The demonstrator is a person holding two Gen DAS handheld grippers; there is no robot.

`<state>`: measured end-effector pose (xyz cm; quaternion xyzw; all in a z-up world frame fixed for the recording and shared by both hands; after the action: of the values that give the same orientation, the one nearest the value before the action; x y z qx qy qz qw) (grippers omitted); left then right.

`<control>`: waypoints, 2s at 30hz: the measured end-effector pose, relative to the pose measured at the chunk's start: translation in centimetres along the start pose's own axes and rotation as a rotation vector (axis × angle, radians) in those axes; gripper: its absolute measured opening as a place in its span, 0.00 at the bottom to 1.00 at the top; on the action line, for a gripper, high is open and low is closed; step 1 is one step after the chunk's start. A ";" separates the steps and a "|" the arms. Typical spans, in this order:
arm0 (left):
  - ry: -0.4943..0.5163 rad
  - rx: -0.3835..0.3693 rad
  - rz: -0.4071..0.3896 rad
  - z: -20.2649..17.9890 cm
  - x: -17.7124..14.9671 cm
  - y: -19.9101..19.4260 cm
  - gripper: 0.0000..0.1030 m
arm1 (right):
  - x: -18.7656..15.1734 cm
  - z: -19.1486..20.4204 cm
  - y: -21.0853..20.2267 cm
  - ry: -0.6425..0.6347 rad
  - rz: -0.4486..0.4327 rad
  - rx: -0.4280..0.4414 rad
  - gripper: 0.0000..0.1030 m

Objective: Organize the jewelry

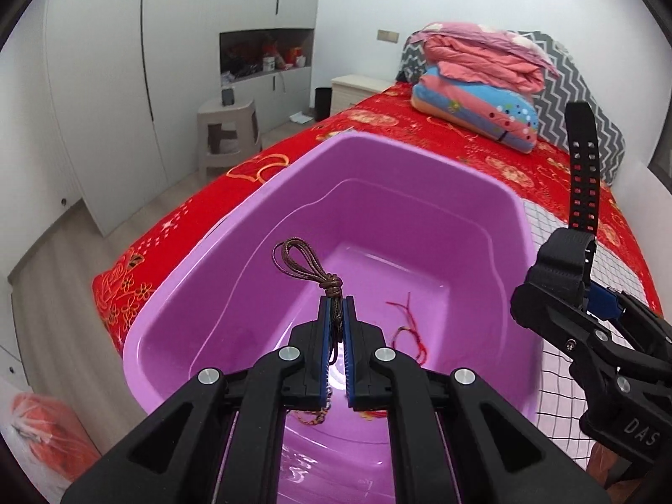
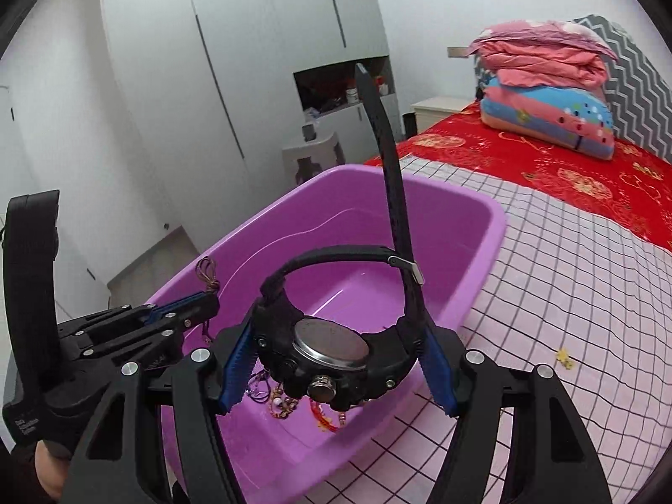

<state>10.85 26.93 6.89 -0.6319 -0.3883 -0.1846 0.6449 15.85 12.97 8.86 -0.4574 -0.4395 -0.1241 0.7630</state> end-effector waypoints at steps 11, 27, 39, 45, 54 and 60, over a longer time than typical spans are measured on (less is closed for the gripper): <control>-0.030 0.050 0.064 1.7 -1.0 2.2 0.07 | -0.8 1.2 5.5 -0.059 0.148 -0.001 0.64; -0.130 0.142 0.044 4.1 -0.3 1.5 0.93 | -0.6 0.2 4.2 0.003 0.158 -0.051 0.65; -0.153 0.164 0.115 4.0 -0.5 1.2 0.94 | -1.0 1.3 2.4 -0.046 0.130 -0.089 0.65; -0.144 0.201 0.115 3.9 -0.5 0.7 0.94 | -1.0 0.9 1.9 -0.039 0.128 -0.098 0.65; -0.133 0.196 0.110 3.0 -0.4 -0.5 0.94 | -1.1 0.4 0.7 -0.019 0.124 -0.110 0.65; -0.122 0.184 0.114 2.3 -0.6 -1.2 0.94 | -1.2 0.0 -0.1 0.008 0.133 -0.109 0.65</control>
<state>8.99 28.86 6.99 -0.6010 -0.4056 -0.0724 0.6849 15.08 12.69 7.95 -0.5259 -0.3979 -0.0988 0.7452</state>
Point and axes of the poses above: each gripper's, at about its wrist camera, not at the fingertips, and y roughly the way its jaws point, z to its left, x to its top, the point moved 3 cm from there along y, roughly the way its jaws point, and after that the axes turned 5 degrees about -z, right-handed, at the moved point
